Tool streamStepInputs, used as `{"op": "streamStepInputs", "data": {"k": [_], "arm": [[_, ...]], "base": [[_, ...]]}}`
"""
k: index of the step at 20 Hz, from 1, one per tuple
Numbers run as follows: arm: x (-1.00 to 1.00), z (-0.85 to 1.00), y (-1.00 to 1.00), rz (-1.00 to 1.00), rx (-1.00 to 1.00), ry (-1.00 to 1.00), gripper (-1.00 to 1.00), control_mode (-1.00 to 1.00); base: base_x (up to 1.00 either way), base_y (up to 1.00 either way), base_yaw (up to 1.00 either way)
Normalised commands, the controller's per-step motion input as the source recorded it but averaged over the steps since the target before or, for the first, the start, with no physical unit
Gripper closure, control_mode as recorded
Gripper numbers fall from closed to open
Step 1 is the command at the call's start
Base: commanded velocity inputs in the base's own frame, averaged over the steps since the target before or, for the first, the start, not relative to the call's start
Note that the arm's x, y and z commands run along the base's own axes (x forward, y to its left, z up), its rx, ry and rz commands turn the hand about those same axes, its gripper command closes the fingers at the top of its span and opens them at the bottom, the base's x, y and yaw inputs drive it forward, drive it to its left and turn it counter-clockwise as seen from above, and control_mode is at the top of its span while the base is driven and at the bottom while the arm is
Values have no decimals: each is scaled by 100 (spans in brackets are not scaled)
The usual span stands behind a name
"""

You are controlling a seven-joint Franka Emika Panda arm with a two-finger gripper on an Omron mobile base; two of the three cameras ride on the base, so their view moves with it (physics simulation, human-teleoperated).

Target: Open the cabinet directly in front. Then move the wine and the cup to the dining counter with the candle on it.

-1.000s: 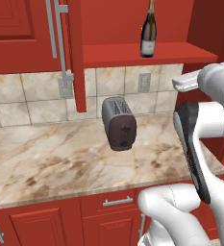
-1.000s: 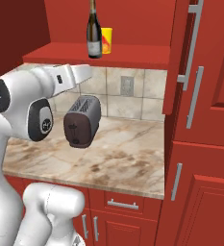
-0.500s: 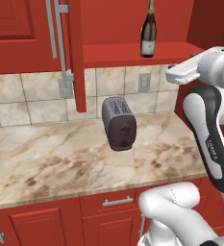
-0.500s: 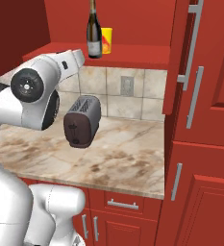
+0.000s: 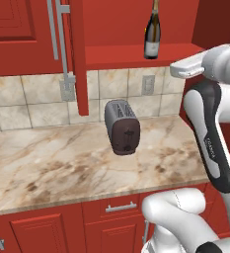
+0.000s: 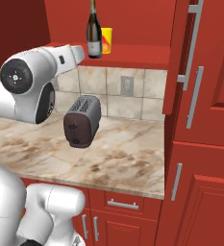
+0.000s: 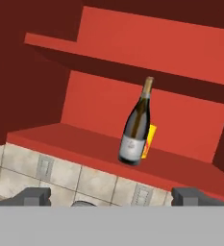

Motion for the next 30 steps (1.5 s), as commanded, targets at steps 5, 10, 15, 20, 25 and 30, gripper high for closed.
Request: {"op": "streamStepInputs", "data": {"k": [5, 10, 15, 20, 25, 30], "arm": [[2, 39, 2, -25, 13, 4, -100, -100], [6, 20, 0, -9, 5, 13, -100, -100], [1, 0, -1, 0, 0, 0, -100, -100], [16, 0, -14, 1, 1, 0, -100, -100], [34, 0, 0, 0, 0, 0, -100, -100], [59, 3, 0, 0, 0, 4, -100, -100]], "base": [[0, 0, 0], [0, 0, 0], [0, 0, 0], [0, 0, 0], [0, 0, 0], [0, 0, 0]]}}
